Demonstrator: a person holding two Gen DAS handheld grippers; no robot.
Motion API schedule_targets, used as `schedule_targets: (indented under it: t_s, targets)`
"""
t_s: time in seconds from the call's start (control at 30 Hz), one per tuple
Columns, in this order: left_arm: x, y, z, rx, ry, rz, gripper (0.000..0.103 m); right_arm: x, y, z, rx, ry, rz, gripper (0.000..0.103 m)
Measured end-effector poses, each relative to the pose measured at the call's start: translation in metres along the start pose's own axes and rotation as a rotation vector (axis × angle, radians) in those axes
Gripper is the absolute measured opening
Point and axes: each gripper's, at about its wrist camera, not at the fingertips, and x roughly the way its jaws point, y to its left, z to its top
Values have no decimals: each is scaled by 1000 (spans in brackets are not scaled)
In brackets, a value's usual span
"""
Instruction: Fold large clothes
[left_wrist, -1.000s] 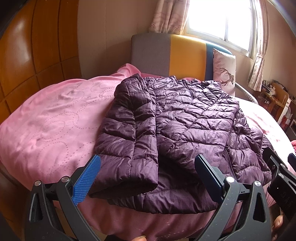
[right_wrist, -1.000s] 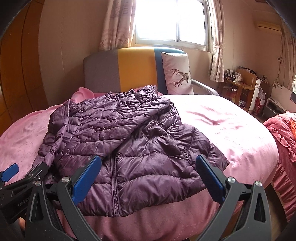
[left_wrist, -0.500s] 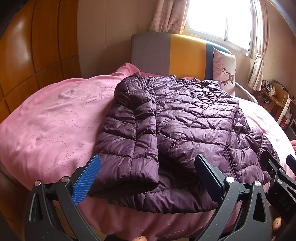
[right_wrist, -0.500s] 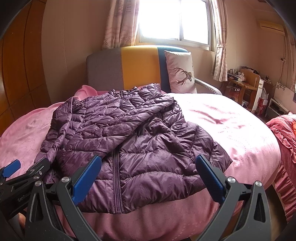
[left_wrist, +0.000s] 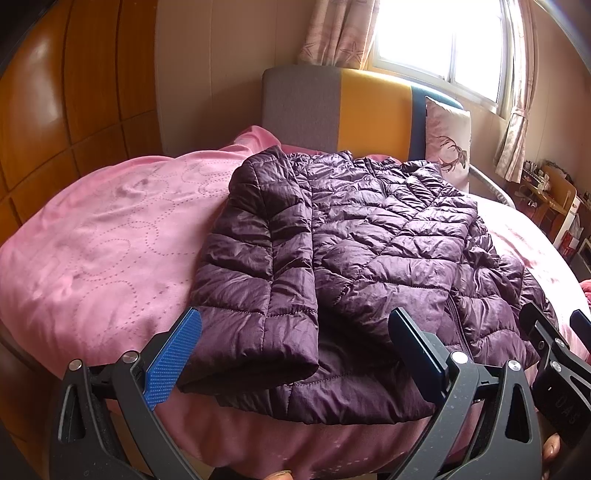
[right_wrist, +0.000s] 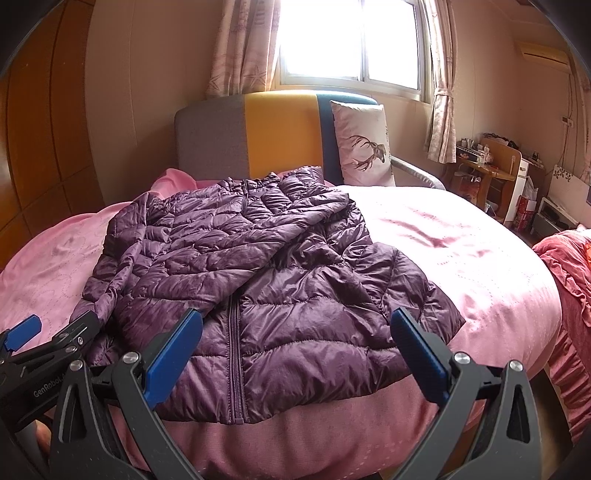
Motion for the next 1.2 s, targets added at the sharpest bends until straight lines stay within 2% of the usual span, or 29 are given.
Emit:
schedule_targets:
  t_s: [0.4, 0.53, 0.67, 0.77, 0.83, 0.9, 0.93, 0.97, 1.0, 1.03, 1.07, 1.13, 1.2]
  targets:
    - [7, 6, -2, -8, 29, -3, 100, 12, -4, 0, 19, 33, 37, 101]
    - [14, 18, 0, -7, 46, 3, 100, 27, -6, 5, 51, 93, 144, 101]
    - [15, 40, 2, -49, 51, -10, 100, 55, 4, 15, 79, 174, 274, 97]
    - [16, 51, -1, -83, 71, -52, 100, 83, 20, 19, 74, 243, 335, 89]
    - [17, 51, -4, -84, 83, -85, 100, 103, 33, 20, 59, 293, 371, 78]
    - [22, 46, -6, -52, 101, -98, 93, 119, 49, 19, 19, 319, 387, 57]
    - [25, 44, -6, -35, 115, -100, 81, 122, 55, 20, -10, 311, 385, 52]
    - [31, 41, -7, -18, 142, -111, 74, 124, 61, 24, -49, 295, 376, 35]
    - [35, 40, -8, -13, 158, -115, 72, 123, 62, 28, -69, 284, 373, 18]
    - [39, 41, -7, -12, 167, -116, 61, 121, 60, 32, -77, 266, 369, 13]
    - [40, 41, -7, -11, 171, -114, 43, 117, 54, 40, -83, 235, 360, 8]
    - [43, 49, -2, -31, 177, -117, 30, 108, 38, 51, -102, 171, 317, 6]
    - [45, 66, 7, -99, 180, -159, 23, 99, 8, 67, -100, 96, 241, 5]
